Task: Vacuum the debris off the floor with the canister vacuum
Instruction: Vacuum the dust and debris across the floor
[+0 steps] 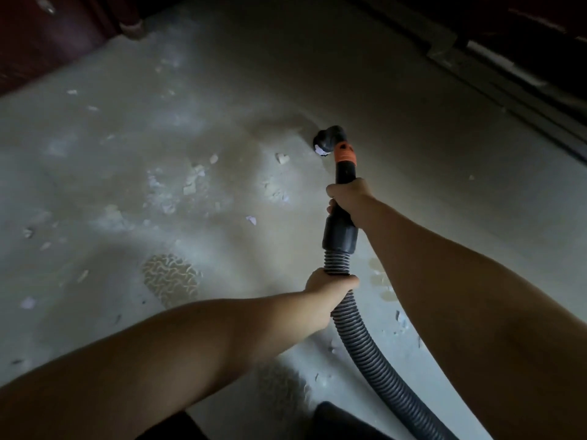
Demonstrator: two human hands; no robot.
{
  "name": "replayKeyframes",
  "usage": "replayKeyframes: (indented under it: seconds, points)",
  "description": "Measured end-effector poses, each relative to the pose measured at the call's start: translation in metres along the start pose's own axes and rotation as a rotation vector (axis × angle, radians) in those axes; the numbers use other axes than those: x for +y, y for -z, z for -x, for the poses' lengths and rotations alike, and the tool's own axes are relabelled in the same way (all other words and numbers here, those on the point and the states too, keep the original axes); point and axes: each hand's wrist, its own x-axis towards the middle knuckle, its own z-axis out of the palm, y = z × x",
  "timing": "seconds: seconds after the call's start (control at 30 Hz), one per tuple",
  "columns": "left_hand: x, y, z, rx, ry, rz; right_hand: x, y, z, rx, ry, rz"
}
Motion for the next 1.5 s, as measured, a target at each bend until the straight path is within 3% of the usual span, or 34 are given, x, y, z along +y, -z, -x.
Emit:
replayKeyframes:
  seconds: [0.2, 0.37, 0.43, 0.7, 0.8, 0.9, 0.97, 1.03, 1.23, 1.5]
  points:
    - [0.02, -0.022, -0.014, 0.037, -0.013, -0.009, -0.005, 0.013, -0.026, 0.044, 0.081, -0.019]
    - [0.035, -0.03, -0.025, 0.063, -0.071, -0.196, 0.016, 0.05, -0.046, 0.313, 0.064, -0.216]
    - [0.04, -0.026, -0.033, 0.062, -0.089, -0.216, 0.011, 0.048, -0.055, 0.326, 0.044, -0.251]
    - [0.003, 0.019, -0.024, 0.139, -0.059, 0.069, 0.003, -0.062, -0.034, -0.188, 0.164, 0.103]
    - [-0.008, 0.025, -0.02, 0.124, -0.1, -0.022, 0.018, -0.05, -0.031, -0.144, 0.142, 0.025]
    - [-0.009, 0.015, -0.018, 0.042, -0.126, -0.173, 0.039, -0.009, -0.034, 0.123, 0.122, -0.169]
    - [-0.014, 0.008, -0.014, 0.011, -0.095, -0.19, 0.047, 0.005, -0.027, 0.223, 0.109, -0.175]
    - [-0.024, 0.008, -0.009, 0.033, -0.062, -0.158, 0.049, -0.004, -0.017, 0.174, 0.108, -0.124]
    - [-0.048, 0.03, 0.001, 0.105, -0.015, -0.191, 0.042, -0.057, 0.02, -0.207, 0.129, 0.152]
    - [-0.061, -0.002, 0.019, -0.09, -0.054, -0.335, 0.076, 0.019, 0.036, 0.189, 0.074, 0.037]
